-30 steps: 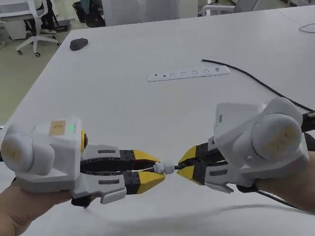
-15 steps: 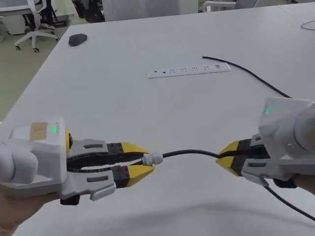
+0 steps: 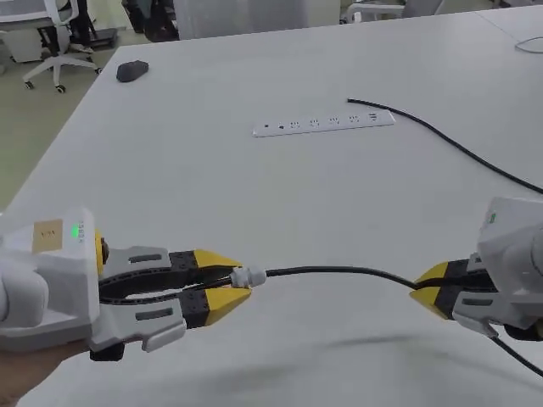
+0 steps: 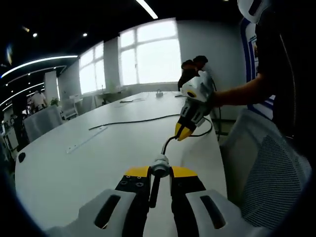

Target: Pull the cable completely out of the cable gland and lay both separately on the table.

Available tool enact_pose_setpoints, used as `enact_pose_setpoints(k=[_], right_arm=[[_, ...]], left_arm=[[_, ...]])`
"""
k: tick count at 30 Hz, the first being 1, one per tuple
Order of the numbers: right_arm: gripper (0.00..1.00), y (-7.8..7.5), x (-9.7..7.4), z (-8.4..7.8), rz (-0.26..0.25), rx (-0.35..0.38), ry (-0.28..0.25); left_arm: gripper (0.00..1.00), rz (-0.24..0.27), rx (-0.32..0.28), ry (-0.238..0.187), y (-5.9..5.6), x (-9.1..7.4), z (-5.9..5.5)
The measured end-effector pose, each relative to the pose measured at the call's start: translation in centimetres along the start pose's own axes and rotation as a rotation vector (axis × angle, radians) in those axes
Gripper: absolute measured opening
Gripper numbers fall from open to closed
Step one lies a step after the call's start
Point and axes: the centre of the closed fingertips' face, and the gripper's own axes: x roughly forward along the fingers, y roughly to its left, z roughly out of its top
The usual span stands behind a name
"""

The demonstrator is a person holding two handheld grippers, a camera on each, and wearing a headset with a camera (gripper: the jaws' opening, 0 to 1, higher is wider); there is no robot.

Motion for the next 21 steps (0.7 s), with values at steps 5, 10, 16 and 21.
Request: enact_pose_setpoints(k=[5, 10, 16, 21], right_arm=[[0.0, 1.7, 1.1, -0.8, 0.061, -0.062, 0.059], [0.12, 1.8, 1.3, -0.4, 0.091, -0.055, 0.074], [0.19, 4.4, 1.4, 6.1, 0.197, -0.062, -0.125], [0.17, 7.4, 2.0, 10.9, 0.25, -0.233, -0.232]], left_arm=[[0.15, 0.007, 0.004, 0.013, -0.1, -0.3, -0.4], [0.15, 0.014, -0.004, 0.014, 0.0, -0.5, -0.6], [0.15, 0.015, -0.017, 0.017, -0.1, -0.3, -0.9], [0.15, 0.015, -0.017, 0.016, -0.2, -0.3, -0.9]])
